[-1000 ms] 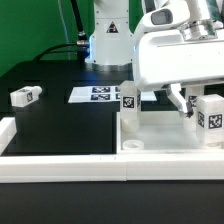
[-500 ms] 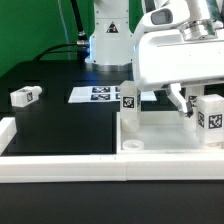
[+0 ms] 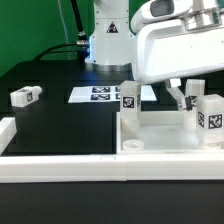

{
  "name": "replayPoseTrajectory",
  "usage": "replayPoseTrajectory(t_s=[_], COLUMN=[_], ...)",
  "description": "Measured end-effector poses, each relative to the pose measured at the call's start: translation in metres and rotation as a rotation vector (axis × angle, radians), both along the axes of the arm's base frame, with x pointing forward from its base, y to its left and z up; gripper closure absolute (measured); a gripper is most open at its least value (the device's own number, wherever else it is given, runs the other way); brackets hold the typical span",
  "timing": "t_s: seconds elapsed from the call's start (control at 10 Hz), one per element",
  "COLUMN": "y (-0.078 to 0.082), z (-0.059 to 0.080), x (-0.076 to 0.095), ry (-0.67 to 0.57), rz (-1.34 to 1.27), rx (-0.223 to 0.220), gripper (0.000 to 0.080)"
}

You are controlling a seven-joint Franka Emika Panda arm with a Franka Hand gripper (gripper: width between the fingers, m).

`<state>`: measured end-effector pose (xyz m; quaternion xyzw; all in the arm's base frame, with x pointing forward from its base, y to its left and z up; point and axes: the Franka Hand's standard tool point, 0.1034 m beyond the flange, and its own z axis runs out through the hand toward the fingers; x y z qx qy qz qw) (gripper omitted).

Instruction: Assemble square table

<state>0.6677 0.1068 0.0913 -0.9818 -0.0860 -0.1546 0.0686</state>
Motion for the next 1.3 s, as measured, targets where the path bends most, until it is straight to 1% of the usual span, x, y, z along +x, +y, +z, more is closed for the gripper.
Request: replayPoseTrajectory(t_s=[0.1, 0.2, 0.3, 0.4, 0.5, 0.6, 0.7, 0.8, 0.9, 1.1, 1.2, 1.3], y=[0.003, 0.006, 0.008, 0.006, -0.003, -0.006, -0.005, -0.007, -0.007, -0.004, -0.004, -0.004], z=[-0.001, -0.001, 0.002, 0.001, 0.000, 0.000, -0.006, -0.014, -0.018, -0.017, -0.017, -0.017], x=[-0.004, -0.009, -0.008, -0.006, -0.007, -0.003, -0.001, -0.002, -0.003, -0.003, -0.003, -0.003], ry=[0.059, 0.145, 0.191, 0.179, 0.230, 0.272, 0.278, 0.283, 0.288, 0.290, 0.291, 0.291], rz=[0.009, 0.021, 0.031, 0.027, 0.016, -0.035, -0.048, -0.052, -0.059, -0.066, -0.074, -0.073], rx=[0.005, 0.012, 0.017, 0.017, 0.013, 0.009, 0.010, 0.010, 0.013, 0.015, 0.017, 0.016], gripper=[0.0150, 0.0150, 0.0150, 0.0150, 0.0150, 0.0150, 0.0150, 0.0150, 0.0150, 0.0150, 0.0253, 0.0389])
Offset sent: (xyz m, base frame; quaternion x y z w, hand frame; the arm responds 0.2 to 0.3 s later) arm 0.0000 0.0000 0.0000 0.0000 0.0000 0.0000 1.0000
